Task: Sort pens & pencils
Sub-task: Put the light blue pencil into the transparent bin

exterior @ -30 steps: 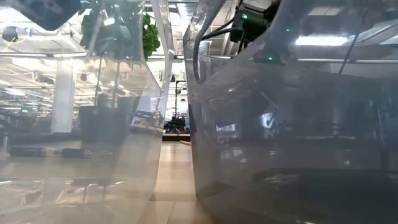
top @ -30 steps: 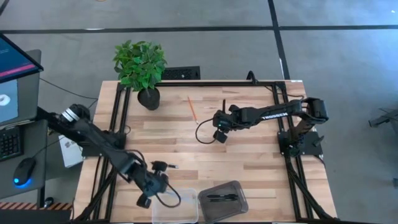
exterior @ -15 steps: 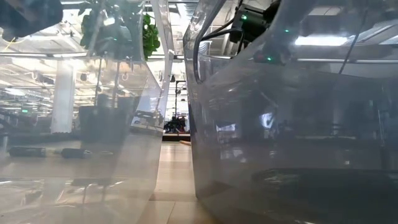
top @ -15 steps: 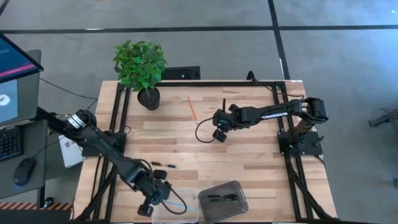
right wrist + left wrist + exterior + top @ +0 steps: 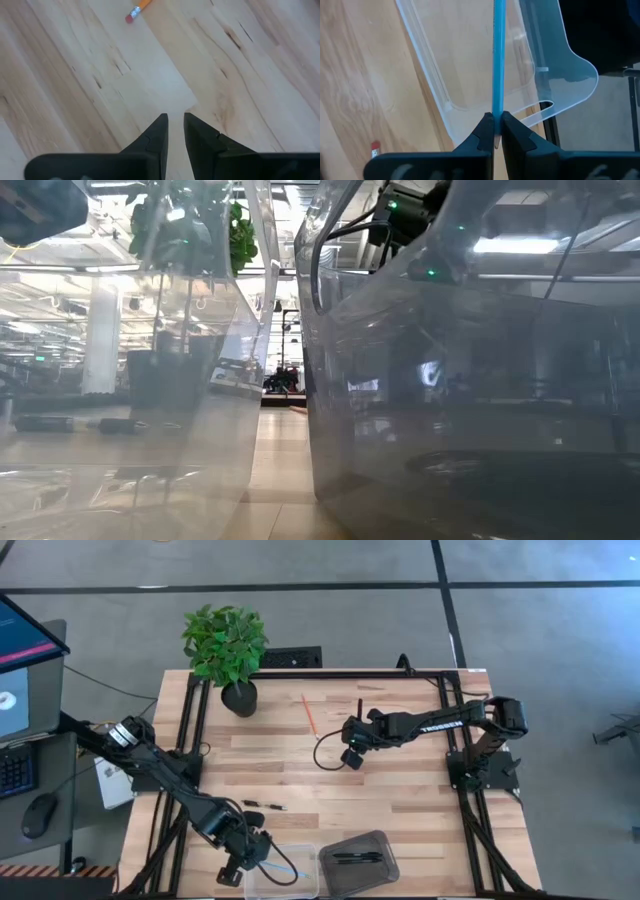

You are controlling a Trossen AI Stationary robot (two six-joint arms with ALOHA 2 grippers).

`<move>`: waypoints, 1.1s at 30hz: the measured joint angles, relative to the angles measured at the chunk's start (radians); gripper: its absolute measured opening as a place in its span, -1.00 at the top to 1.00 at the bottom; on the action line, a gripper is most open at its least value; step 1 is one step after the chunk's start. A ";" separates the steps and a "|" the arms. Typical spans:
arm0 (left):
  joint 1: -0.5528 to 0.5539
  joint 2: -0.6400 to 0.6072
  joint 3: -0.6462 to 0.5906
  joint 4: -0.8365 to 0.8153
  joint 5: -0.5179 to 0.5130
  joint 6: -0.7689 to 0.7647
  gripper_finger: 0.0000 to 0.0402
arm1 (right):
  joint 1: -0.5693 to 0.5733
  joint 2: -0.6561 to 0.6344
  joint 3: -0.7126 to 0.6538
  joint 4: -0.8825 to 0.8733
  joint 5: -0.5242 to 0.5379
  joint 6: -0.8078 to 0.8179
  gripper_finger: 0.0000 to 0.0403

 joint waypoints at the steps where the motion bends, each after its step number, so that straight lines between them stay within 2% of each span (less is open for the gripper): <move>1: 0.000 0.000 0.000 0.000 -0.001 0.001 1.00 | 0.000 0.000 0.000 0.002 0.000 0.000 0.59; 17: 0.000 0.016 -0.001 0.045 -0.017 0.039 1.00 | 0.000 0.000 0.000 0.001 0.000 0.000 0.59; 22: 0.004 0.050 0.003 0.001 0.001 0.021 1.00 | 0.000 0.000 0.001 0.006 0.000 0.000 0.59; 33: 0.025 0.088 0.006 0.019 0.029 0.024 0.94 | 0.000 0.000 0.001 0.006 0.000 0.000 0.59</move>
